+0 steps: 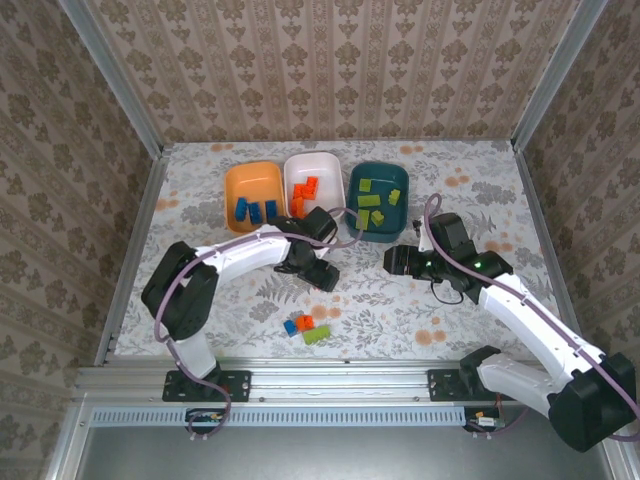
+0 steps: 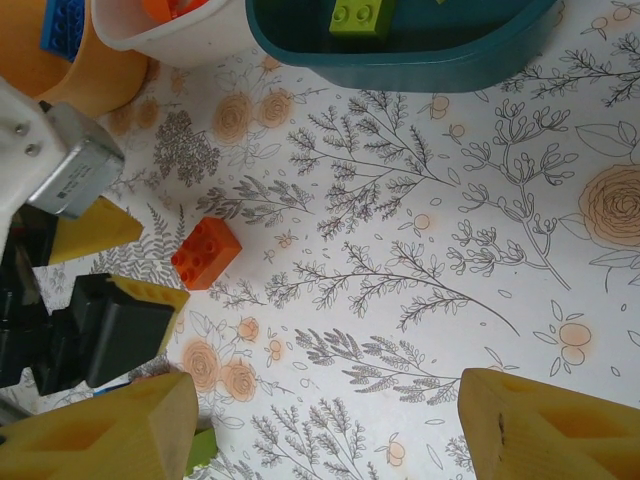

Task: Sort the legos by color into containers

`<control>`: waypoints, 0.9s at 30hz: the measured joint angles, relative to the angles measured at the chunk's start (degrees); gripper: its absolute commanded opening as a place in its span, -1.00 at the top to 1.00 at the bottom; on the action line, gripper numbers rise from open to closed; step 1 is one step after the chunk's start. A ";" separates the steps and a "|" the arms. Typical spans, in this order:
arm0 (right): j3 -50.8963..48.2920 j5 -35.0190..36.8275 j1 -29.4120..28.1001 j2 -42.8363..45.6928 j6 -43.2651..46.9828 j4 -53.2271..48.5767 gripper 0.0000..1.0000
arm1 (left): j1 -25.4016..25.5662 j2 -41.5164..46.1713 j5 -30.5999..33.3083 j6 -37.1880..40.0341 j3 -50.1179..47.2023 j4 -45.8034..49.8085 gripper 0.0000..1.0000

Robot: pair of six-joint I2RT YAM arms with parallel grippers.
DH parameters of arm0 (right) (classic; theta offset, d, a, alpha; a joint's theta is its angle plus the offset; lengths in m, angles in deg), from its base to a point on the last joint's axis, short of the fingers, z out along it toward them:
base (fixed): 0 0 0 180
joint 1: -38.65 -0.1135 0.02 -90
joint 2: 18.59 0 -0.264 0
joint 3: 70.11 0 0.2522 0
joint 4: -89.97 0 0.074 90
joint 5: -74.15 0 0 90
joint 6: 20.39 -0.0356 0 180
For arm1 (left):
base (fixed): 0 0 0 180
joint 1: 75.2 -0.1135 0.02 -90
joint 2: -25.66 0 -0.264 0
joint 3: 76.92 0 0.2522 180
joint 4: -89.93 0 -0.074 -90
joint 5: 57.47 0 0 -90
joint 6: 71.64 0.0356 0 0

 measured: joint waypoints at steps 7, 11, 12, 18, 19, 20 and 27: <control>-0.04 -0.02 0.00 -0.24 -0.85 0.70 -0.42 | 0.00 -5.51 -0.33 1.14 2.73 -0.02 -0.49; -0.07 -0.02 0.00 -0.24 -1.07 0.74 -0.42 | 0.00 -6.58 -0.44 1.66 2.82 0.00 -0.38; -0.07 -0.02 0.00 -0.24 -1.07 0.76 -0.41 | 0.00 -6.69 -0.48 1.73 2.93 0.02 -0.36; -0.09 0.00 0.00 -0.24 -1.42 0.83 -0.42 | 0.00 -8.02 -1.09 2.36 3.65 -0.04 -0.08; -0.09 -0.02 0.00 -0.24 -1.53 0.87 -0.42 | 0.00 -8.31 -1.14 2.43 3.67 -0.04 -0.05; -0.11 -0.02 0.00 -0.24 -1.66 0.98 -0.42 | 0.00 -8.52 -1.11 2.51 3.67 -0.04 -0.01; -0.11 -0.02 0.00 -0.22 -2.58 1.03 -0.42 | 0.00 -8.44 -1.95 2.73 4.00 0.00 0.29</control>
